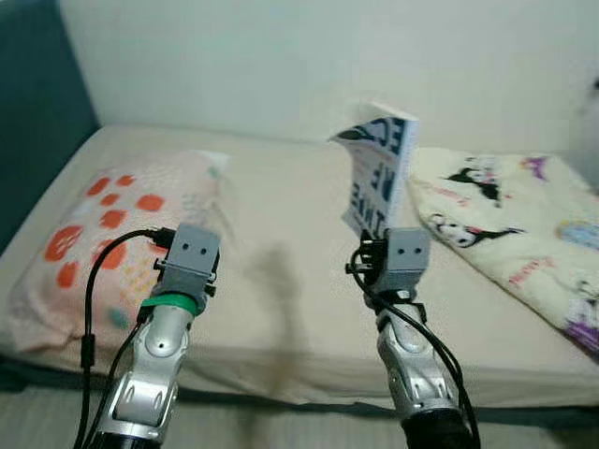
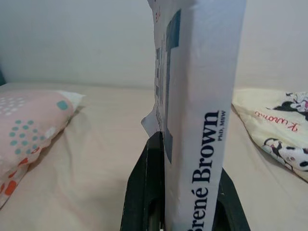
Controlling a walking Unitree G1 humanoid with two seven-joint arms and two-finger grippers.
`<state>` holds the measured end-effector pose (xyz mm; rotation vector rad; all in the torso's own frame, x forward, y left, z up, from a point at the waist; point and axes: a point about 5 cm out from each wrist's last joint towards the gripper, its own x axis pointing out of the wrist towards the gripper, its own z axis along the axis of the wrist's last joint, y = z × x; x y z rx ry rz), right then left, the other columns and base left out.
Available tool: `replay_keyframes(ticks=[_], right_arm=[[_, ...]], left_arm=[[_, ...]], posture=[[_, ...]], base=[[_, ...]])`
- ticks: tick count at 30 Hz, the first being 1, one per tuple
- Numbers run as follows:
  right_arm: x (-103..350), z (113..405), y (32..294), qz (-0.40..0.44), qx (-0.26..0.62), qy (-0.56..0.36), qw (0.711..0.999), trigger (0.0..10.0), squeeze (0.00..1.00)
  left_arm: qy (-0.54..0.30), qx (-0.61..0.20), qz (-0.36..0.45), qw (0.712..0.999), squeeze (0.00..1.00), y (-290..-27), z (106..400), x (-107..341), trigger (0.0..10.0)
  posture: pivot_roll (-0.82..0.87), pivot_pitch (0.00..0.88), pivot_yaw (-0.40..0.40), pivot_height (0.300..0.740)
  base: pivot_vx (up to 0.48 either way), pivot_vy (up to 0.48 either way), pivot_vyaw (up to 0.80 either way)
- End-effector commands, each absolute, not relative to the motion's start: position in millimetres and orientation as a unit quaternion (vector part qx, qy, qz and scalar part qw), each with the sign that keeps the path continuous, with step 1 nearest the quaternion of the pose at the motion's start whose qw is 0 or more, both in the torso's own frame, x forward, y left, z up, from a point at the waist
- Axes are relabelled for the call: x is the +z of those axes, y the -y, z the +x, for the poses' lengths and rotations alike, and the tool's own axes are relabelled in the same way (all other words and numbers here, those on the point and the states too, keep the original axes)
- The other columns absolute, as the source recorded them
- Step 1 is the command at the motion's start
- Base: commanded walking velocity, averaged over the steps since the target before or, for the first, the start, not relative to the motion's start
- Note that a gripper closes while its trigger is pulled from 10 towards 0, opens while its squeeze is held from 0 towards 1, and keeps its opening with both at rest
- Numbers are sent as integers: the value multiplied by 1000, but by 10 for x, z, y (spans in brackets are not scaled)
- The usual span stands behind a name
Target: Clean up the room
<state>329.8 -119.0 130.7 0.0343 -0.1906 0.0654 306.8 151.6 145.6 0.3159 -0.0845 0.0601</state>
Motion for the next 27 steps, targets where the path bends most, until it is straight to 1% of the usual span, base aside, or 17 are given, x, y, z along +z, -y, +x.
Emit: replay_keyframes(ticks=[1, 5, 12, 14, 15, 16, 17, 18, 19, 21, 24, 27], right_arm=[[1345, 3288, 1097, 19, 56, 101, 993, 10000, 0], [1303, 3269, 1042, 30, 75, 89, 993, 10000, 0], [1180, 3245, 1020, 55, 87, 55, 993, 10000, 0], [1043, 3247, 1029, 107, 85, 5, 991, 10000, 0], [1043, 3247, 1029, 107, 85, 5, 991, 10000, 0], [883, 3246, 1005, 205, 83, -57, 974, 10000, 0], [846, 3243, 988, 233, 85, -72, 966, 10000, 0], [846, 3243, 988, 233, 85, -72, 966, 10000, 0], [827, 3245, 965, 257, 91, -83, 959, 10000, 0], [820, 3249, 921, 256, 103, -89, 957, 10000, 0], [835, 3259, 835, 217, 128, -86, 964, 10000, 0], [839, 3261, 813, 218, 135, -88, 963, 10000, 0]], left_arm=[[15, 28, 159, 987, 0, -1555, 3037, 1345, 10000], [-5, 19, 158, 987, 0, -1577, 3012, 1252, 10000], [-33, 7, 191, 981, 0, -1644, 2984, 1125, 10000], [-44, 12, 200, 979, 0, -1695, 2969, 1080, 10000], [-44, 12, 200, 979, 0, -1695, 2969, 1080, 10000], [-52, 15, 202, 978, 0, -1727, 2944, 1044, 10000], [-53, 15, 203, 978, 0, -1731, 2937, 1037, 10000], [-53, 15, 203, 978, 0, -1731, 2937, 1037, 10000], [-53, 13, 205, 977, 0, -1728, 2924, 1034, 10000], [-49, 4, 208, 977, 0, -1718, 2905, 1037, 10000], [-37, -14, 219, 975, 0, -1694, 2865, 1051, 10000], [-36, -18, 215, 976, 0, -1689, 2856, 1051, 10000]], posture=[[61, 41, -3, 740], [62, 45, -8, 740], [65, 49, -13, 740], [68, 57, -18, 740], [68, 57, -18, 740], [73, 69, -21, 740], [73, 69, -21, 740], [73, 69, -21, 740], [78, 81, -24, 740], [80, 86, -27, 740], [85, 91, -32, 740], [90, 95, -35, 740]], base=[[0, 0, 0], [0, 0, 0], [0, 0, 0], [0, 0, 0], [0, 0, 0], [0, 0, 0], [0, 0, 0], [0, 0, 0], [0, 0, 0], [0, 0, 0], [0, 0, 0], [0, 0, 0]])
